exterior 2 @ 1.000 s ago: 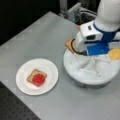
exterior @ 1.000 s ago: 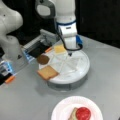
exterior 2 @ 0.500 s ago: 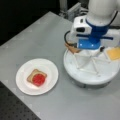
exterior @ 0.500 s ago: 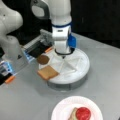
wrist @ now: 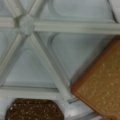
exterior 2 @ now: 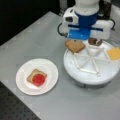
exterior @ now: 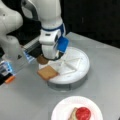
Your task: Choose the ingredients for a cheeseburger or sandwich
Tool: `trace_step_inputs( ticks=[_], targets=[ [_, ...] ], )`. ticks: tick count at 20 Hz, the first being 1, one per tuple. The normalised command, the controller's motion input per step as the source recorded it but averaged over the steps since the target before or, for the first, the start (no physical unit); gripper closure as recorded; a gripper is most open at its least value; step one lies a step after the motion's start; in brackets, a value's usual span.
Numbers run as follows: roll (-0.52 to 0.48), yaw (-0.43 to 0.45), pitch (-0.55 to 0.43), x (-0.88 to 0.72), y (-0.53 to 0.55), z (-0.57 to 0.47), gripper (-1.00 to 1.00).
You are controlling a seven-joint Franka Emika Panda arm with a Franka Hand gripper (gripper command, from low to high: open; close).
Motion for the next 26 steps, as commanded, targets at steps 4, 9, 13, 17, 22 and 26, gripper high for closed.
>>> trace_step_inputs(
  ticks=[4, 9, 13, 17, 22, 26],
  targets=[
    [0.320, -0.244, 0.121, -0.06, -0.26, 0.11, -1.00],
    [0.440, -0.314, 0.125, 0.01, -0.25, 0.08, -1.00],
    [0.547, -0.338, 0.101, 0.05, -0.27, 0.09, -1.00],
    [0.540, -0.197, 0.102, 0.04, -0.23, 0.09, -1.00],
    [0.502, -0.144, 0.063, 0.09, -0.18, 0.04, -1.00],
    [0.468, -0.060, -0.018, 0.08, -0.21, -0.08, -1.00]
  ],
)
